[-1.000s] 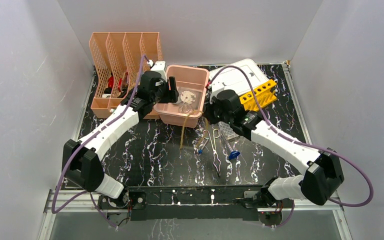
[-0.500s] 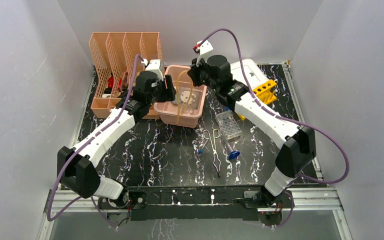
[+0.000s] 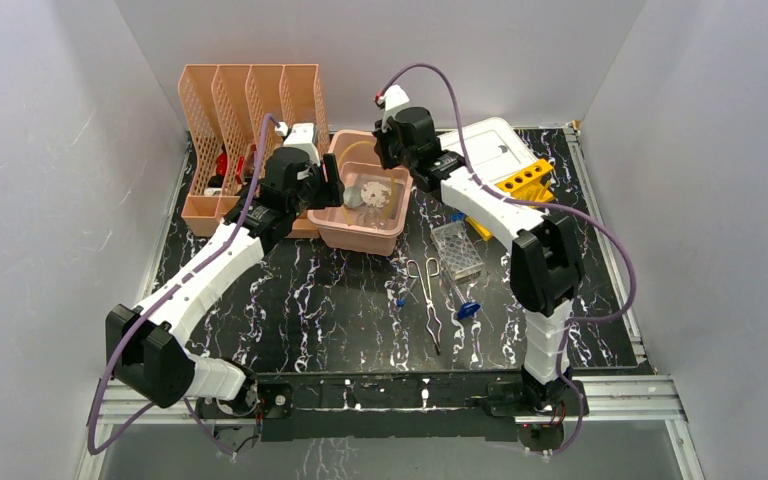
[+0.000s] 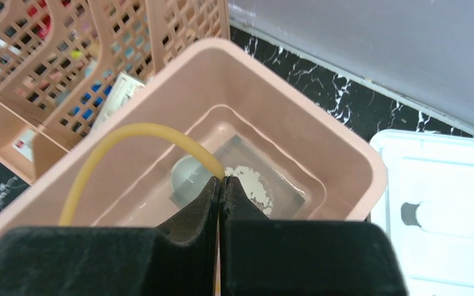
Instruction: Organize the chemistry lab equipment
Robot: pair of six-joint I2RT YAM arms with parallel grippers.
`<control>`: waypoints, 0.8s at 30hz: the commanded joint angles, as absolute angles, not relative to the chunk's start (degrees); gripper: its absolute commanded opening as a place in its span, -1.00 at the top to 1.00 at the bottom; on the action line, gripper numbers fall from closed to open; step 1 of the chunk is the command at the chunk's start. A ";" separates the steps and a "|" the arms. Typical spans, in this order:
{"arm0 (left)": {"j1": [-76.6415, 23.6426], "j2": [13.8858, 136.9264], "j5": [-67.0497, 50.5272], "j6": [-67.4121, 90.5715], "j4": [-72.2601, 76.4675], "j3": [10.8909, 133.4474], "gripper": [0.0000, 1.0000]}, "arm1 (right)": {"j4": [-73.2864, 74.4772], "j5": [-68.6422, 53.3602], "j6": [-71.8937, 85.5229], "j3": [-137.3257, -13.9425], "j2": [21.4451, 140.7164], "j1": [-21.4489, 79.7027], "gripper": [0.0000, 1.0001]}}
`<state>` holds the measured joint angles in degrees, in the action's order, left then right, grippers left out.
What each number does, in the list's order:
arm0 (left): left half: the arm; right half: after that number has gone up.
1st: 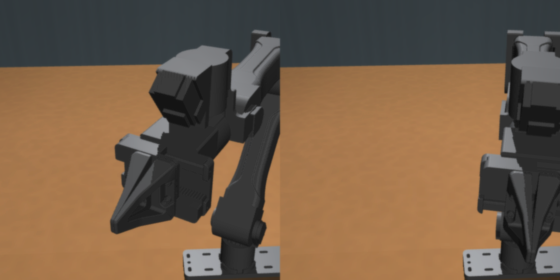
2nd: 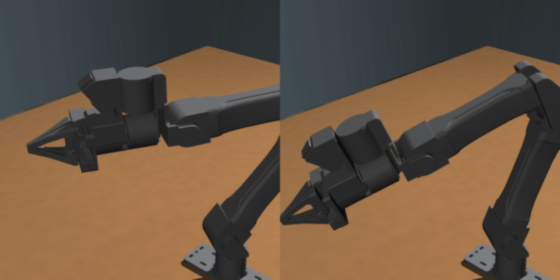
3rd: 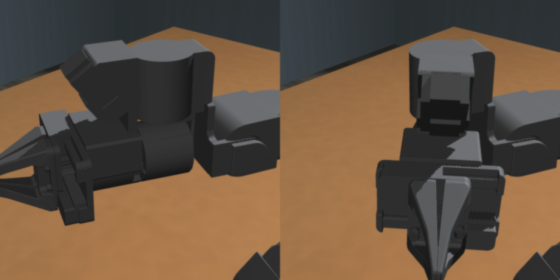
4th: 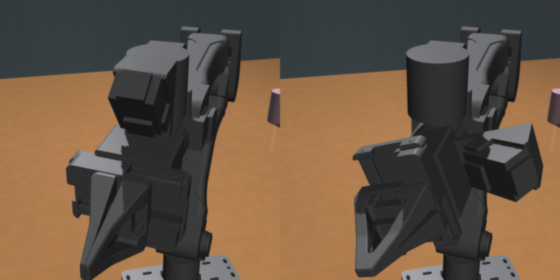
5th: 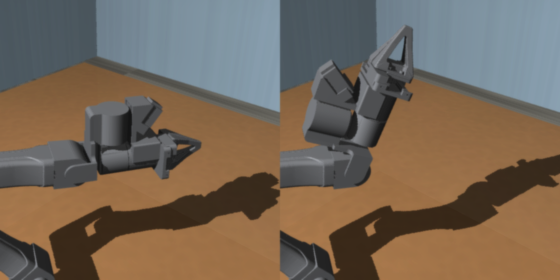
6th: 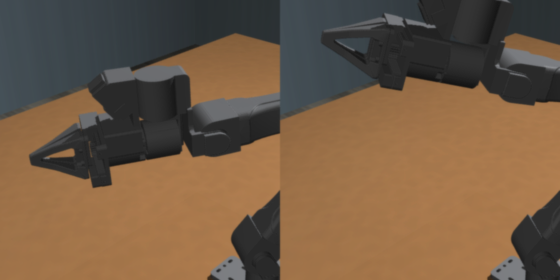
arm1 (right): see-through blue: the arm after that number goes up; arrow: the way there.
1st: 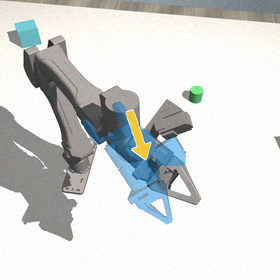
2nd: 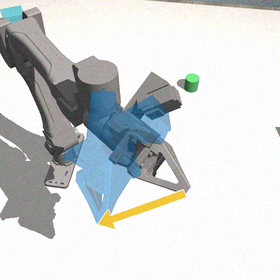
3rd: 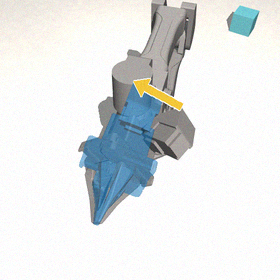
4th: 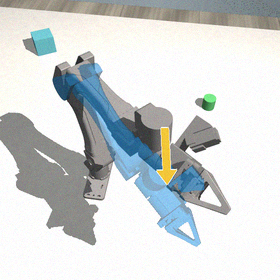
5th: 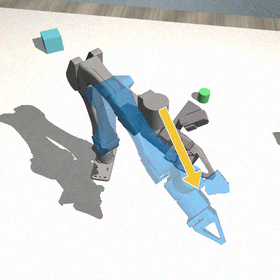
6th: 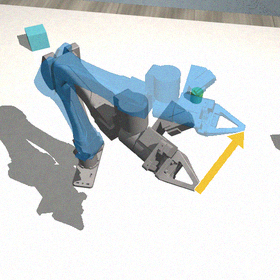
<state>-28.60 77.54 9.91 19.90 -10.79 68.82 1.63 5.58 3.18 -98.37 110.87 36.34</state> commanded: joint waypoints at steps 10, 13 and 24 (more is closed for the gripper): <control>-28.64 75.44 10.55 19.92 -11.69 66.99 -0.15 | -3.33 4.49 3.22 -96.33 107.18 36.39 -0.60; -28.65 75.60 10.14 20.22 -11.39 66.97 -0.15 | -4.78 4.11 4.01 -92.76 102.03 36.36 -0.61; -45.04 75.44 16.99 13.68 -4.41 59.05 -0.16 | -9.23 9.66 13.61 -55.48 72.73 41.51 -0.48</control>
<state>-32.97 76.44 11.33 18.46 -7.75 62.57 -6.72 4.21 10.28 -66.24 79.96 38.02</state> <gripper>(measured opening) 0.578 0.740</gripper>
